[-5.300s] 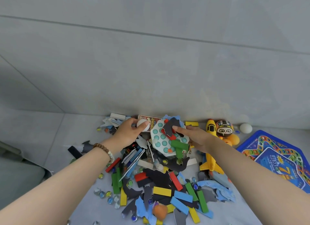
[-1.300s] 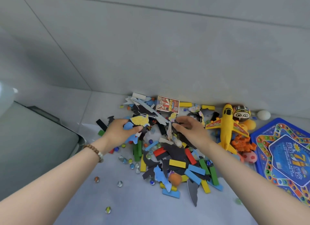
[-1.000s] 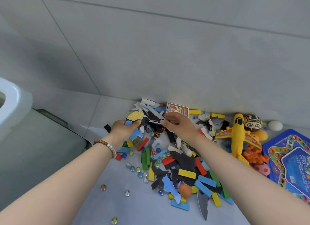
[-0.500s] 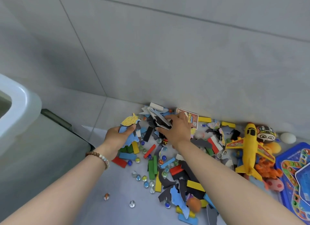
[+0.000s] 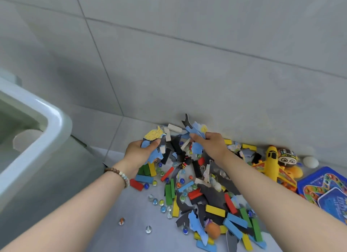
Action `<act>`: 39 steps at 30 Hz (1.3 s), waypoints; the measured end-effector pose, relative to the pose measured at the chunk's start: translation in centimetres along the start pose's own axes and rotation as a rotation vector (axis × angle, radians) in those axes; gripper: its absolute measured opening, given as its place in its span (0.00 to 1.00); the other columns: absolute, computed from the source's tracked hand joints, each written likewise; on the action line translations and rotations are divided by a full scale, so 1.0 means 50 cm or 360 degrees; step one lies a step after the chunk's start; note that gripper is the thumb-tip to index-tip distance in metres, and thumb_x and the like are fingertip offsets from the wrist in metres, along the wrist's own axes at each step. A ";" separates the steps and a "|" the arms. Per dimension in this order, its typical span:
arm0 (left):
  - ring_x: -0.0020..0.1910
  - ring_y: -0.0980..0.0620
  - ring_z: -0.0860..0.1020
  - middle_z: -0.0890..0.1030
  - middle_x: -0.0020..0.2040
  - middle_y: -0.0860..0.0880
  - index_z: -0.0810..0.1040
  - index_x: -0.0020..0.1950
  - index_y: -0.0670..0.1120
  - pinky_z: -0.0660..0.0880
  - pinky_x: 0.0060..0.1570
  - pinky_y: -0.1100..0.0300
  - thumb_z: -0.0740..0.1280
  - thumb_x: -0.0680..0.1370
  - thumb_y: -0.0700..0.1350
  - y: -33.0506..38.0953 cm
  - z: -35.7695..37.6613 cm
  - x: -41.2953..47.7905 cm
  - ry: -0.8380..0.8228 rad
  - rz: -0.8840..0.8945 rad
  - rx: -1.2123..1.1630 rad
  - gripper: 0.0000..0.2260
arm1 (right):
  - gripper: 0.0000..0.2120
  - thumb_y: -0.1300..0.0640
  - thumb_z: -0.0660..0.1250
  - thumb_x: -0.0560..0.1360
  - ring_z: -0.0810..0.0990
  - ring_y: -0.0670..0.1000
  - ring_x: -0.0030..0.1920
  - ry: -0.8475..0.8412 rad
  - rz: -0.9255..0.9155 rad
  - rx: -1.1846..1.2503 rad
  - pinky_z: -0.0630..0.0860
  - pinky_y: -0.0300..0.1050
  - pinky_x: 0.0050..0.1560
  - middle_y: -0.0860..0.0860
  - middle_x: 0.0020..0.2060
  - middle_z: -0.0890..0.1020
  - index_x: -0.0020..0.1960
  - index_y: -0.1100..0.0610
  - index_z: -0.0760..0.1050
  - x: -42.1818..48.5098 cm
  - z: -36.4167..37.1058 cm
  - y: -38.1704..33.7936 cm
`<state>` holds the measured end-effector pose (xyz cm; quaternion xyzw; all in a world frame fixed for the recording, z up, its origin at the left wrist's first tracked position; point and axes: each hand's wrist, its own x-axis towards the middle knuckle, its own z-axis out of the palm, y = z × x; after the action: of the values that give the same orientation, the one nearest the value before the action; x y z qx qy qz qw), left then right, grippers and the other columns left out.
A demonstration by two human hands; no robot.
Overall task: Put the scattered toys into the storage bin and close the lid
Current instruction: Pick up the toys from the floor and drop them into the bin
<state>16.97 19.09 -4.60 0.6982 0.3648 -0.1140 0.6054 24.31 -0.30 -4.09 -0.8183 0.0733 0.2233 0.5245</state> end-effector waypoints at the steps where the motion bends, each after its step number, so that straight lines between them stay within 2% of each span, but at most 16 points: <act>1: 0.30 0.50 0.69 0.76 0.34 0.44 0.75 0.38 0.41 0.67 0.24 0.68 0.69 0.75 0.50 0.023 -0.005 -0.017 -0.0016 0.0039 -0.0008 0.14 | 0.08 0.54 0.70 0.74 0.79 0.49 0.42 -0.0051 -0.0004 0.0028 0.77 0.37 0.42 0.52 0.39 0.82 0.42 0.59 0.82 -0.019 -0.017 -0.026; 2: 0.30 0.49 0.69 0.76 0.36 0.42 0.76 0.41 0.40 0.67 0.24 0.67 0.69 0.75 0.50 0.050 -0.012 -0.036 -0.0036 0.0079 -0.0015 0.14 | 0.08 0.53 0.69 0.74 0.79 0.48 0.44 -0.0090 -0.0004 0.0039 0.77 0.35 0.44 0.49 0.40 0.83 0.42 0.57 0.82 -0.041 -0.034 -0.056; 4: 0.34 0.47 0.70 0.76 0.40 0.41 0.77 0.46 0.40 0.67 0.28 0.63 0.68 0.76 0.52 0.111 -0.028 -0.086 -0.0103 0.0168 0.0011 0.14 | 0.09 0.51 0.69 0.74 0.79 0.45 0.44 -0.0157 -0.0011 0.0032 0.75 0.28 0.39 0.44 0.39 0.82 0.43 0.55 0.82 -0.093 -0.064 -0.123; 7: 0.29 0.51 0.70 0.75 0.36 0.42 0.75 0.45 0.41 0.65 0.25 0.66 0.67 0.76 0.55 0.208 -0.068 -0.185 -0.0147 0.0327 0.0044 0.15 | 0.11 0.47 0.69 0.73 0.81 0.45 0.45 -0.0167 -0.0075 0.0051 0.76 0.36 0.45 0.46 0.44 0.85 0.46 0.54 0.83 -0.183 -0.096 -0.238; 10: 0.26 0.52 0.67 0.74 0.31 0.45 0.76 0.42 0.40 0.63 0.22 0.69 0.67 0.75 0.56 0.287 -0.150 -0.300 -0.0127 0.0462 0.0002 0.17 | 0.15 0.46 0.69 0.73 0.81 0.48 0.42 -0.0223 -0.0129 0.0161 0.76 0.38 0.39 0.46 0.43 0.86 0.52 0.57 0.82 -0.285 -0.102 -0.359; 14: 0.23 0.53 0.67 0.75 0.28 0.47 0.78 0.40 0.43 0.62 0.23 0.68 0.67 0.75 0.56 0.319 -0.313 -0.435 0.0002 0.0548 -0.0078 0.16 | 0.16 0.49 0.69 0.74 0.82 0.45 0.35 -0.0346 -0.0226 0.0318 0.76 0.33 0.31 0.50 0.42 0.85 0.53 0.61 0.80 -0.414 -0.042 -0.492; 19: 0.21 0.54 0.65 0.73 0.24 0.49 0.76 0.36 0.44 0.61 0.22 0.68 0.67 0.76 0.56 0.214 -0.543 -0.539 0.0297 0.0489 -0.0079 0.16 | 0.15 0.48 0.69 0.74 0.79 0.54 0.39 -0.0607 -0.0222 0.0266 0.72 0.44 0.43 0.50 0.42 0.86 0.54 0.58 0.77 -0.527 0.166 -0.552; 23: 0.26 0.53 0.68 0.75 0.31 0.47 0.79 0.45 0.40 0.64 0.23 0.67 0.68 0.76 0.54 0.061 -0.691 -0.551 0.0534 0.0292 -0.0089 0.16 | 0.16 0.50 0.69 0.74 0.77 0.49 0.34 -0.0739 -0.0021 0.0120 0.71 0.40 0.34 0.51 0.44 0.85 0.55 0.62 0.76 -0.574 0.376 -0.529; 25: 0.27 0.52 0.69 0.75 0.32 0.48 0.77 0.45 0.41 0.64 0.22 0.67 0.67 0.76 0.53 -0.010 -0.739 -0.542 0.0612 0.0190 -0.0123 0.14 | 0.15 0.51 0.70 0.73 0.74 0.51 0.34 -0.0751 0.0080 0.0019 0.69 0.40 0.33 0.54 0.39 0.81 0.51 0.62 0.77 -0.574 0.469 -0.500; 28: 0.30 0.53 0.70 0.75 0.36 0.48 0.74 0.46 0.43 0.65 0.19 0.70 0.65 0.78 0.51 -0.092 -0.779 -0.515 0.0667 0.0068 -0.0181 0.11 | 0.11 0.54 0.70 0.73 0.72 0.52 0.36 -0.0749 0.0156 -0.0064 0.68 0.40 0.34 0.52 0.36 0.74 0.44 0.60 0.72 -0.562 0.563 -0.464; 30: 0.31 0.52 0.71 0.76 0.37 0.46 0.74 0.46 0.42 0.66 0.19 0.69 0.65 0.78 0.51 -0.132 -0.788 -0.487 0.0680 0.0017 -0.0178 0.11 | 0.12 0.55 0.68 0.75 0.73 0.52 0.41 -0.0730 0.0131 -0.0104 0.73 0.42 0.38 0.53 0.42 0.74 0.53 0.61 0.73 -0.546 0.601 -0.446; 32: 0.34 0.51 0.73 0.77 0.40 0.45 0.75 0.48 0.42 0.68 0.25 0.68 0.63 0.79 0.51 -0.164 -0.786 -0.458 0.0655 -0.0012 -0.0143 0.12 | 0.24 0.57 0.67 0.75 0.77 0.55 0.49 -0.0709 0.0128 -0.0125 0.77 0.51 0.55 0.58 0.51 0.76 0.67 0.65 0.67 -0.522 0.623 -0.422; 33: 0.40 0.50 0.75 0.78 0.45 0.46 0.76 0.52 0.43 0.70 0.31 0.66 0.62 0.79 0.52 -0.178 -0.785 -0.444 0.0633 -0.0033 -0.0150 0.12 | 0.27 0.57 0.68 0.75 0.77 0.57 0.53 -0.0689 0.0103 -0.0167 0.75 0.51 0.60 0.60 0.54 0.76 0.69 0.66 0.64 -0.515 0.625 -0.415; 36: 0.60 0.47 0.74 0.76 0.58 0.47 0.74 0.63 0.40 0.70 0.55 0.59 0.58 0.81 0.53 -0.203 -0.781 -0.426 0.0587 -0.0115 -0.0156 0.19 | 0.29 0.55 0.68 0.74 0.75 0.53 0.51 -0.0674 -0.0007 -0.0339 0.72 0.44 0.52 0.56 0.54 0.74 0.70 0.62 0.63 -0.488 0.603 -0.396; 38: 0.62 0.43 0.74 0.77 0.61 0.40 0.74 0.63 0.36 0.68 0.59 0.56 0.58 0.81 0.52 -0.209 -0.785 -0.423 0.0647 -0.0146 -0.0067 0.21 | 0.24 0.56 0.66 0.75 0.77 0.55 0.53 -0.0684 -0.0069 -0.0410 0.74 0.46 0.52 0.55 0.56 0.75 0.69 0.60 0.64 -0.480 0.573 -0.403; 39: 0.60 0.40 0.75 0.78 0.59 0.36 0.76 0.60 0.34 0.69 0.57 0.54 0.57 0.81 0.51 -0.204 -0.786 -0.426 0.0684 -0.0143 -0.0011 0.21 | 0.22 0.57 0.66 0.76 0.77 0.56 0.56 -0.0690 -0.0101 -0.0424 0.75 0.48 0.56 0.55 0.57 0.75 0.68 0.60 0.65 -0.479 0.555 -0.414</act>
<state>-15.82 47.67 9.91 0.6875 0.5165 0.0119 0.5104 2.33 30.79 13.86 -0.8151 -0.0967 0.3846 0.4224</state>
